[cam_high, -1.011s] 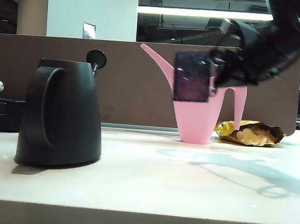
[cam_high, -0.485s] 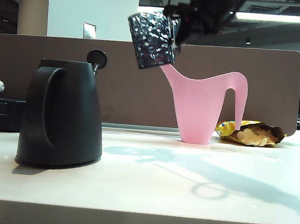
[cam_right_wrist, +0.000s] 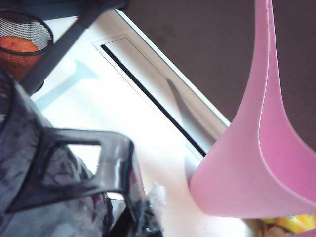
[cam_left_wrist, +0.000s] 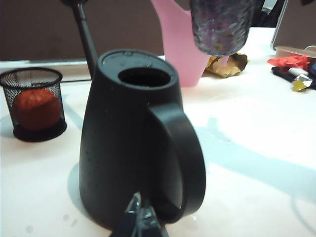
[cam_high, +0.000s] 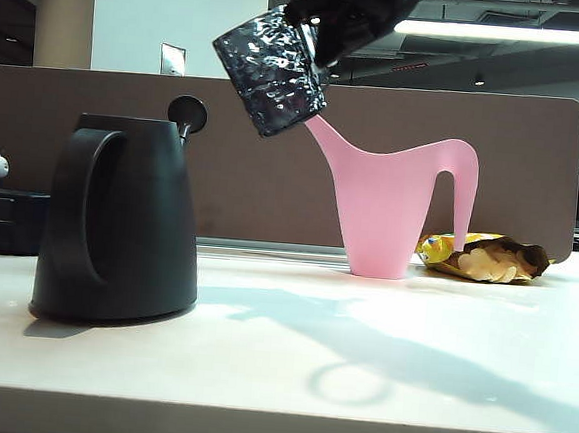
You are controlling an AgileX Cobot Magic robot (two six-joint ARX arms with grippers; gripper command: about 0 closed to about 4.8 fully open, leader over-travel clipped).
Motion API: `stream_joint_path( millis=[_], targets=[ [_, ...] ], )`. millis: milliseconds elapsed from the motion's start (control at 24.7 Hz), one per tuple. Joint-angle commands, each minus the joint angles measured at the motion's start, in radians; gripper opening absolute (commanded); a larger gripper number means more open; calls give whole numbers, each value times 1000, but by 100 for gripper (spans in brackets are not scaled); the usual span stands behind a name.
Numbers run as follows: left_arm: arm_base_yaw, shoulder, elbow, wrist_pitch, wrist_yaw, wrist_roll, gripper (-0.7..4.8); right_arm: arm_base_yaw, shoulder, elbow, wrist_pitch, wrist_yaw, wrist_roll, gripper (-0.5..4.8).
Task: Pour the water from the cup into the kettle.
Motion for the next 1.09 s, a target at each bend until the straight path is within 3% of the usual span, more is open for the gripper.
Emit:
stream_joint_path(
  millis=[40,404,1091],
  targets=[
    [0,1,4,-7,-3,3,-5,36,-6,6,40,61,-85,-9],
    [0,1,4,-26,-6,3,-5,123,81,119,50,179,-287,-9],
    [0,1,4,-27,-6,3,-5,203,144,165,214,217,-714,-9]
  ],
)
